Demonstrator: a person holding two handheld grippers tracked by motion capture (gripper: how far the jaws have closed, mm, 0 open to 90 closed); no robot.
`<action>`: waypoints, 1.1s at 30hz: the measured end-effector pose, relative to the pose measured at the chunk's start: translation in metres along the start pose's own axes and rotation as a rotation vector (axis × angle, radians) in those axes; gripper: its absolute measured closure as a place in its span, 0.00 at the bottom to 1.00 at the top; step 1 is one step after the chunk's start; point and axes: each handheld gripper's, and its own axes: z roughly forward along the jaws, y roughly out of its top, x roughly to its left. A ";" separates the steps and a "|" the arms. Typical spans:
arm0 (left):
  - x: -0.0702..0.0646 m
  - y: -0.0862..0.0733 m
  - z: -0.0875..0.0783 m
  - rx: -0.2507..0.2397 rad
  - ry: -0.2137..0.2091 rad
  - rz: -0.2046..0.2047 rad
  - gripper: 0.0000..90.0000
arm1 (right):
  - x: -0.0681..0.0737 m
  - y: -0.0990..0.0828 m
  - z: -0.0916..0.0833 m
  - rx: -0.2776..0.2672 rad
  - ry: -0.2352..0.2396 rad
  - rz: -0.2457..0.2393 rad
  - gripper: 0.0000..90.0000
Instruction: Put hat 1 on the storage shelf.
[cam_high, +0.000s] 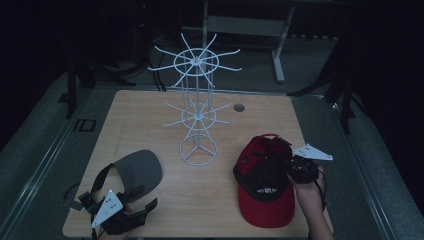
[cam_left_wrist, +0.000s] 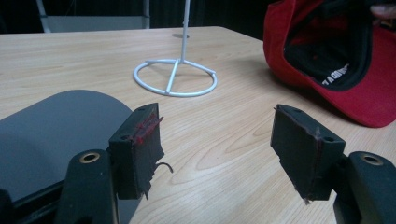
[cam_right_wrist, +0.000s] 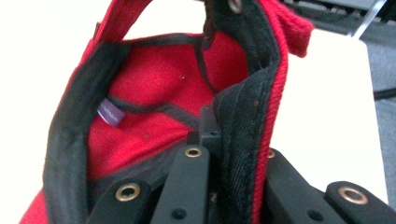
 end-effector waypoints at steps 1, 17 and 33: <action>0.000 0.000 0.000 -0.001 -0.005 0.002 0.38 | 0.000 0.003 -0.003 -0.017 -0.003 0.002 0.99; -0.001 0.033 0.010 -0.023 -0.082 0.029 0.38 | -0.009 0.050 -0.052 -0.171 -0.010 0.010 0.99; -0.033 0.091 0.059 -0.059 -0.151 0.162 0.38 | -0.004 0.072 -0.078 -0.258 0.014 0.037 0.99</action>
